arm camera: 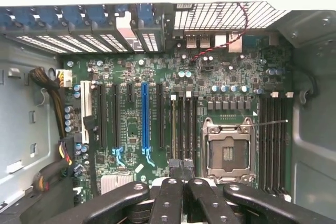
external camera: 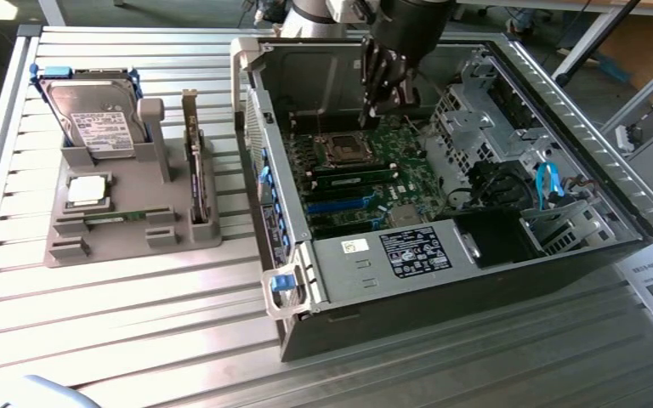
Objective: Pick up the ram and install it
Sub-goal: 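Press down the ram until it locks into place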
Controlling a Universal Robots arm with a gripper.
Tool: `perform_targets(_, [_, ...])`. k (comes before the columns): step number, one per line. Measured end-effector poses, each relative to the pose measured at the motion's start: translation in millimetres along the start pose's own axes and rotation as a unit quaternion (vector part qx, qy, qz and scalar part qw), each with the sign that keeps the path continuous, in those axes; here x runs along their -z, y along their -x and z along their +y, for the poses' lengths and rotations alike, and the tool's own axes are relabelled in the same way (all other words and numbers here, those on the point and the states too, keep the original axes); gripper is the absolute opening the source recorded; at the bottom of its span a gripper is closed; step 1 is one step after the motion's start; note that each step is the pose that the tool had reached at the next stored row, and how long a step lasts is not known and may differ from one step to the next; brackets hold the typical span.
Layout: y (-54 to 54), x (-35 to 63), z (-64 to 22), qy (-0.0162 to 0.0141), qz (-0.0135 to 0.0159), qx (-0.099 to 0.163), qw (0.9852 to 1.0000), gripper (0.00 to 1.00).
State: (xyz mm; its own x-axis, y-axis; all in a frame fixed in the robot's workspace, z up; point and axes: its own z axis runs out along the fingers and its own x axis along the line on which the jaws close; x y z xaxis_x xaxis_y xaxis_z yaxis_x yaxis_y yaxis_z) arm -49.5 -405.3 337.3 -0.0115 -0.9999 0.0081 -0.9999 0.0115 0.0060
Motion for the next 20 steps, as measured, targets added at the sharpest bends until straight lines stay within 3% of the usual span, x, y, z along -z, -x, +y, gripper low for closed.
perform_targets(12, [-0.2,20.4,0.1,0.0,0.0001,0.0,1.0,0.1])
perform_targets(20, [-0.1,21.2,-3.8,0.0,0.001,0.0,1.0,0.1])
